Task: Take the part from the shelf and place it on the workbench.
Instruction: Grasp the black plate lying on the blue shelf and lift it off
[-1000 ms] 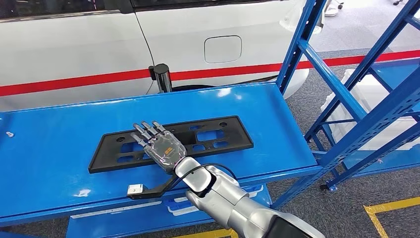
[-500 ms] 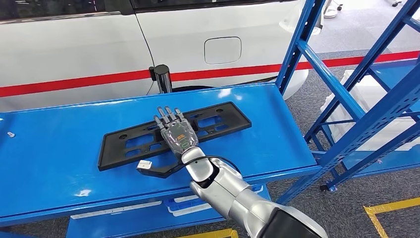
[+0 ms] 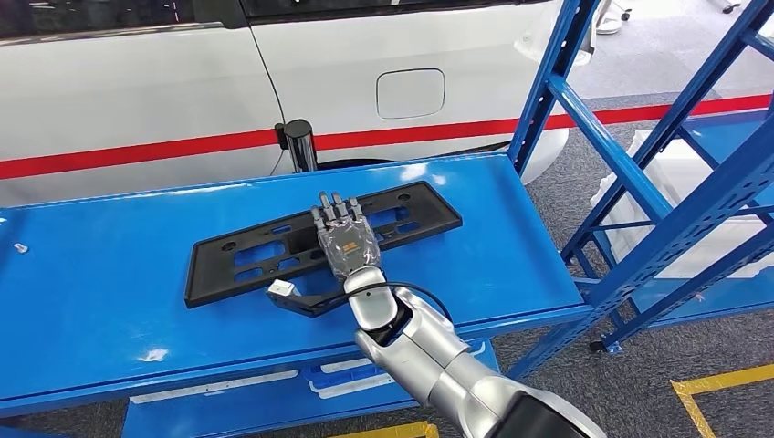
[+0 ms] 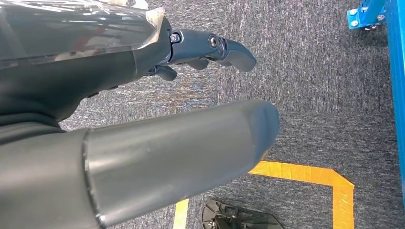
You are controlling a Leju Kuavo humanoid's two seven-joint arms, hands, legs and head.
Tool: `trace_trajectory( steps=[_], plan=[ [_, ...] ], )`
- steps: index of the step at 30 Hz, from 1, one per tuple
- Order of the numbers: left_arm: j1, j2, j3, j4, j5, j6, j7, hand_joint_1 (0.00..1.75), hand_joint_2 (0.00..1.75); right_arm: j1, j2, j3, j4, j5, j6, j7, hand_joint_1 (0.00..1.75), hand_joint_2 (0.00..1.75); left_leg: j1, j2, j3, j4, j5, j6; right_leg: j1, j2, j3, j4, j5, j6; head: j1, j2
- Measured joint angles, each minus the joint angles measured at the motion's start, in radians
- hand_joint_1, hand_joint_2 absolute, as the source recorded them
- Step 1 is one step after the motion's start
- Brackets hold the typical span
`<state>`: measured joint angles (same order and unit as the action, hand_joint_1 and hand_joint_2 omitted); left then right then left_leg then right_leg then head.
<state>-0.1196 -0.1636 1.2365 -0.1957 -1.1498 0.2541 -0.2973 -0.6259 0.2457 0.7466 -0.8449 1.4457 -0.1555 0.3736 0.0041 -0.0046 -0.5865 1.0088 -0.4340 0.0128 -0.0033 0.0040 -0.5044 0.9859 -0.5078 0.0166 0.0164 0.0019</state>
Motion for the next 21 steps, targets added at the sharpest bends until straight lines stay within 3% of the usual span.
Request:
trace_trajectory(
  steps=[3, 21],
  plan=[
    [0.0, -0.001, 0.0, 0.0, -0.001, 0.0, 0.0, 0.0, 0.0, 0.024, -0.007, -0.007, -0.031, -0.006, 0.013, -0.011, 1.74, 1.75, 0.0, 0.0, 0.0, 0.0, -0.001, -0.001, 0.0, 0.0, 0.0, 0.0, 0.0, 0.0, 0.0, 0.0],
    [-0.001, -0.005, -0.001, 0.0, -0.002, 0.0, 0.001, 0.0, 0.0, 0.071, -0.034, -0.021, -0.091, -0.016, 0.034, -0.036, 1.75, 1.75, 0.0, 0.0, -0.001, 0.0, -0.002, -0.003, 0.0, 0.0, -0.001, 0.0, -0.001, 0.0, 0.0, 0.0]
  ],
)
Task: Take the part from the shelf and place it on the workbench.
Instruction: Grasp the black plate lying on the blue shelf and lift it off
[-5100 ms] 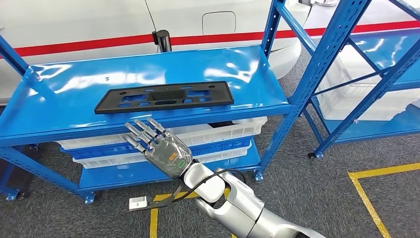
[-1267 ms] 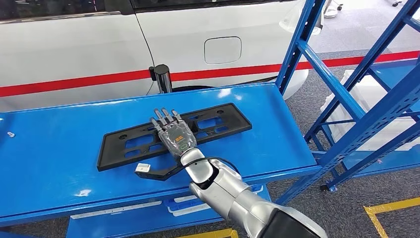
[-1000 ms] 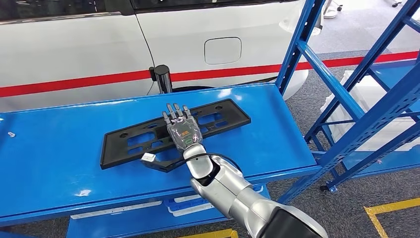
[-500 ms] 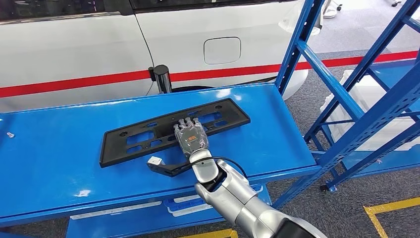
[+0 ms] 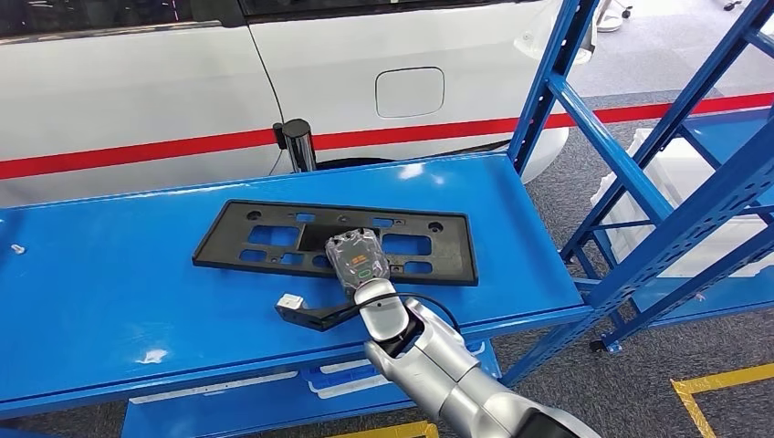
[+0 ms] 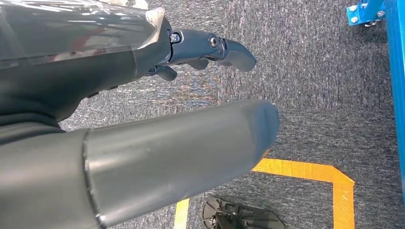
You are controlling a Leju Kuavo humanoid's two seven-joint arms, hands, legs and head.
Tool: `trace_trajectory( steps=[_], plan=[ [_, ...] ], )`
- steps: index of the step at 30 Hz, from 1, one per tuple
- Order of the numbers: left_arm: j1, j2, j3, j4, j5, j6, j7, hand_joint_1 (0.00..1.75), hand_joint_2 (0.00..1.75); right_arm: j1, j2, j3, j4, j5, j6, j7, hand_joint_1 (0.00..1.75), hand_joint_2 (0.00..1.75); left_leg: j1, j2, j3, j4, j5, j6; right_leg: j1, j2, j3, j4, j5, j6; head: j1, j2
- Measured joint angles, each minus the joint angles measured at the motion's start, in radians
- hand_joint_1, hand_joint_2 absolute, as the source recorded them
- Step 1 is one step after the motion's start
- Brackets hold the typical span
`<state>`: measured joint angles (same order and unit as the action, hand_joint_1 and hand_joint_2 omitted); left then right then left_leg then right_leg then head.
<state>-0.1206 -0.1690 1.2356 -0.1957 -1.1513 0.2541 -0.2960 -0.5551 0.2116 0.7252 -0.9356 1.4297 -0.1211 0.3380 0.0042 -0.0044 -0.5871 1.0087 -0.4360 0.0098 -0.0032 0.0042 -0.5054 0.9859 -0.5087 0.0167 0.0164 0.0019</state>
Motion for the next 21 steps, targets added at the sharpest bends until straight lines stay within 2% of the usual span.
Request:
trace_trajectory(
  steps=[12, 21],
  plan=[
    [0.0, 0.0, -0.004, 0.0, 0.0, -0.001, 0.0, 0.0, 0.0, 0.008, -0.007, -0.006, -0.015, -0.022, -0.014, -0.014, 1.75, 1.75, 0.0, 0.0, 0.0, 0.0, 0.0, 0.0, 0.0, 0.0, 0.0, 0.0, 0.0, 0.0, 0.0, 0.0],
    [0.0, 0.0, -0.02, 0.0, -0.003, -0.004, -0.001, 0.0, 0.0, 0.041, -0.041, -0.097, -0.154, -0.174, -0.182, -0.164, 1.75, 1.75, 0.0, 0.0, -0.001, 0.0, 0.0, 0.0, 0.0, 0.0, -0.001, 0.0, 0.0, 0.0, 0.0, 0.0]
  ],
)
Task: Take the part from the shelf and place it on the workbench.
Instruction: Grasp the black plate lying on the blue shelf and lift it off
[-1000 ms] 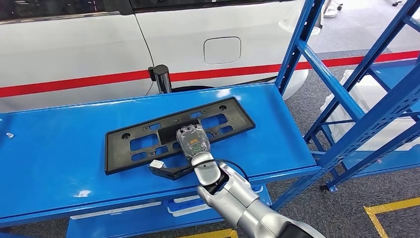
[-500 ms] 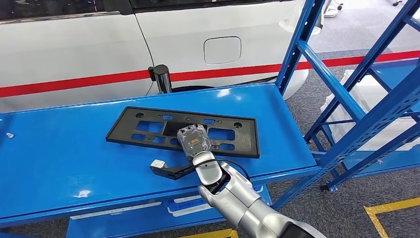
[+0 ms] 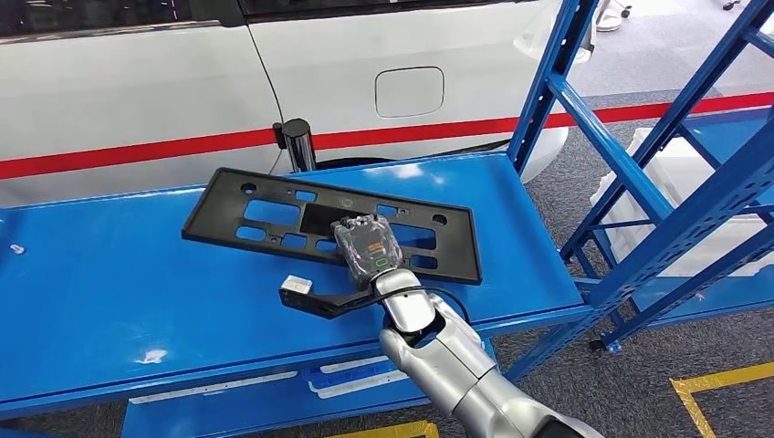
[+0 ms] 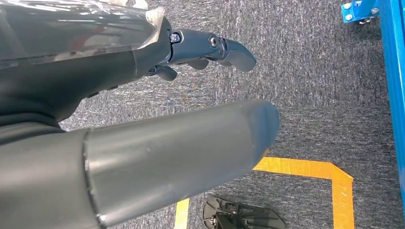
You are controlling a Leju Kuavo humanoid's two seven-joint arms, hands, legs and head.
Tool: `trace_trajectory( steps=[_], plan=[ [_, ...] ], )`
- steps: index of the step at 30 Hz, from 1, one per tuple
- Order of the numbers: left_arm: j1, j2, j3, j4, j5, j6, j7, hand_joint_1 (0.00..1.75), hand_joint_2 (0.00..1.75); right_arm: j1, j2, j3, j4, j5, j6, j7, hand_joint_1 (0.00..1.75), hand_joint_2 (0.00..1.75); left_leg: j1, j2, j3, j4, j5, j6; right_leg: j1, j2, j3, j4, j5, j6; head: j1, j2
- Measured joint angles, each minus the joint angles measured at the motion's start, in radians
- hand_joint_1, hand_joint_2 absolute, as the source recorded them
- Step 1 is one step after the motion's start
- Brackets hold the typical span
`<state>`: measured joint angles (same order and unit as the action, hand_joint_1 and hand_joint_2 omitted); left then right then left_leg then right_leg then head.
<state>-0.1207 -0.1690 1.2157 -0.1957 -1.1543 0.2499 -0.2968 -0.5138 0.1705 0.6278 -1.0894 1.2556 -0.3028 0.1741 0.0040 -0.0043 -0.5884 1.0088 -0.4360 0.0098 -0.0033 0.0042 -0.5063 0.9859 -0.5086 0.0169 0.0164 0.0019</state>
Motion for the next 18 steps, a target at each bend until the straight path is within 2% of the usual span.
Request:
trace_trajectory(
  steps=[5, 13, 15, 18],
  plan=[
    [0.0, 0.0, -0.005, 0.0, 0.0, 0.002, -0.003, 0.0, 0.0, -0.005, -0.028, -0.066, -0.144, -0.033, -0.032, -0.039, 1.75, 1.75, 0.0, 0.0, -0.002, 0.0, 0.0, 0.0, 0.0, 0.0, 0.001, 0.0, 0.001, 0.0, 0.0, 0.0],
    [0.0, 0.0, -0.007, 0.0, 0.016, 0.009, -0.003, 0.0, 0.0, -0.069, -0.055, -0.113, -0.3, -0.048, -0.08, -0.059, 1.75, 1.75, 0.0, 0.0, -0.006, 0.0, 0.001, 0.001, 0.0, 0.0, 0.003, 0.0, 0.001, 0.001, 0.0, 0.0],
    [0.0, -0.001, -0.007, 0.0, 0.024, 0.015, -0.002, 0.0, 0.0, -0.083, -0.056, -0.124, -0.322, -0.139, -0.093, -0.093, 1.75, 1.75, 0.0, 0.0, -0.006, 0.0, 0.001, 0.001, 0.0, 0.0, 0.003, 0.0, 0.001, 0.001, 0.0, 0.0],
    [0.001, -0.001, -0.007, 0.0, 0.035, 0.019, -0.011, 0.0, 0.0, -0.093, -0.056, -0.139, -0.36, -0.43, -0.068, -0.195, 1.75, 1.75, 0.0, 0.0, -0.007, 0.0, 0.001, 0.001, 0.0, 0.0, 0.002, 0.0, 0.001, 0.001, 0.0, 0.0]
  ],
)
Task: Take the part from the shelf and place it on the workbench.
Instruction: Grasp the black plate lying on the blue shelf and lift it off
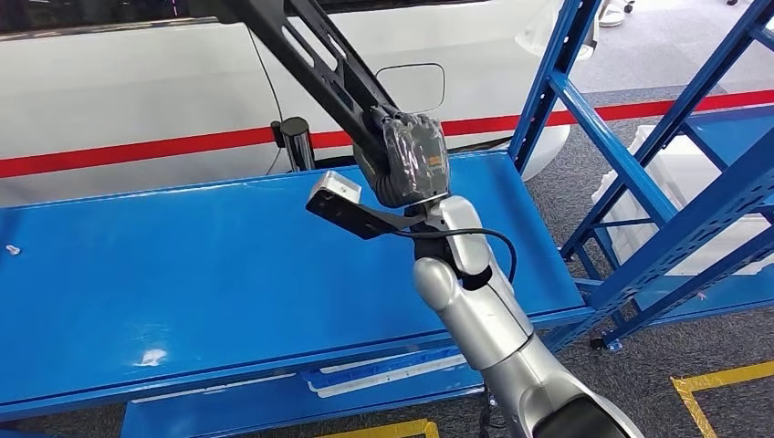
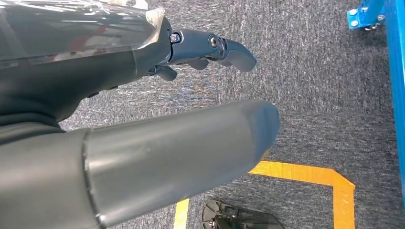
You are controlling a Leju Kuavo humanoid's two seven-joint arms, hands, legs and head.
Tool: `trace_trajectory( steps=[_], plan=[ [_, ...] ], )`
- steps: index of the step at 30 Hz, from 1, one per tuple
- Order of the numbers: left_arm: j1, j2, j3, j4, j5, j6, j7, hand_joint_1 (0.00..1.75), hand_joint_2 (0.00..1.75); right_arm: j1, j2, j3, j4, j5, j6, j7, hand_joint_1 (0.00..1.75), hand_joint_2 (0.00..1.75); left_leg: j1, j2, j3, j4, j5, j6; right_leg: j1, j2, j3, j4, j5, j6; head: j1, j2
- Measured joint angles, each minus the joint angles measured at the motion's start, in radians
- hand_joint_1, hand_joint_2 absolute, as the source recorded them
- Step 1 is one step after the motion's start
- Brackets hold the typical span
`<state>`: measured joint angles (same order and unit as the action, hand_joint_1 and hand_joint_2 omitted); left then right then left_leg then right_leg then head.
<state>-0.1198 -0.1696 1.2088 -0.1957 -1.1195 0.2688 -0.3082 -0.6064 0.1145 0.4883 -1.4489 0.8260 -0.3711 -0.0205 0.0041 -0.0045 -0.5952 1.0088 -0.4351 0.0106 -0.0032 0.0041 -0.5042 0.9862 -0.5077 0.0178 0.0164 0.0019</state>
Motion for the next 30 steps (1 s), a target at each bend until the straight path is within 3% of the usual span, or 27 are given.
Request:
trace_trajectory(
  steps=[3, 6, 10, 24, 30],
  plan=[
    [0.008, 0.0, 0.002, 0.0, 0.013, 0.0, -0.039, 0.0, 0.0, 0.003, 0.0, -0.017, -0.05, -0.335, 0.067, -0.102, 1.75, 1.75, 0.0, 0.0, 0.0, 0.0, 0.0, 0.0, 0.0, 0.0, 0.0, 0.0, 0.0, 0.0, 0.0, 0.0],
    [0.02, 0.0, 0.007, 0.0, 0.029, 0.001, -0.062, 0.0, 0.0, 0.017, -0.004, -0.037, -0.104, -0.572, 0.13, -0.165, 1.75, 1.75, 0.0, 0.0, -0.001, 0.0, 0.0, 0.0, 0.0, 0.0, -0.001, 0.0, 0.0, 0.0, 0.0, 0.0],
    [0.028, 0.001, 0.014, 0.0, 0.038, 0.001, -0.07, 0.0, 1.75, 0.037, -0.014, -0.058, -0.166, -0.707, 0.178, -0.197, 1.75, 1.75, 0.0, 0.0, -0.002, 0.0, 0.0, 0.0, 0.0, 0.0, -0.002, 0.0, 0.0, 0.0, 0.0, 0.0],
    [0.029, 0.007, 0.028, 0.0, 0.034, -0.015, -0.054, 0.0, 1.75, 0.067, -0.059, -0.061, -0.255, -0.896, 0.259, -0.211, 1.75, 1.75, 0.0, 0.0, -0.002, 0.0, 0.0, 0.0, 0.0, 0.0, -0.002, 0.0, 0.0, 0.0, 0.0, 0.0],
    [0.029, 0.023, 0.031, 0.0, 0.048, -0.005, -0.021, 0.0, 1.75, 0.086, -0.085, -0.038, -0.26, -0.866, 0.225, -0.194, 1.75, 1.75, 0.0, 0.0, -0.002, 0.0, 0.0, 0.0, 0.0, 0.0, -0.002, 0.0, 0.0, 0.0, 0.0, 0.0]
  ],
)
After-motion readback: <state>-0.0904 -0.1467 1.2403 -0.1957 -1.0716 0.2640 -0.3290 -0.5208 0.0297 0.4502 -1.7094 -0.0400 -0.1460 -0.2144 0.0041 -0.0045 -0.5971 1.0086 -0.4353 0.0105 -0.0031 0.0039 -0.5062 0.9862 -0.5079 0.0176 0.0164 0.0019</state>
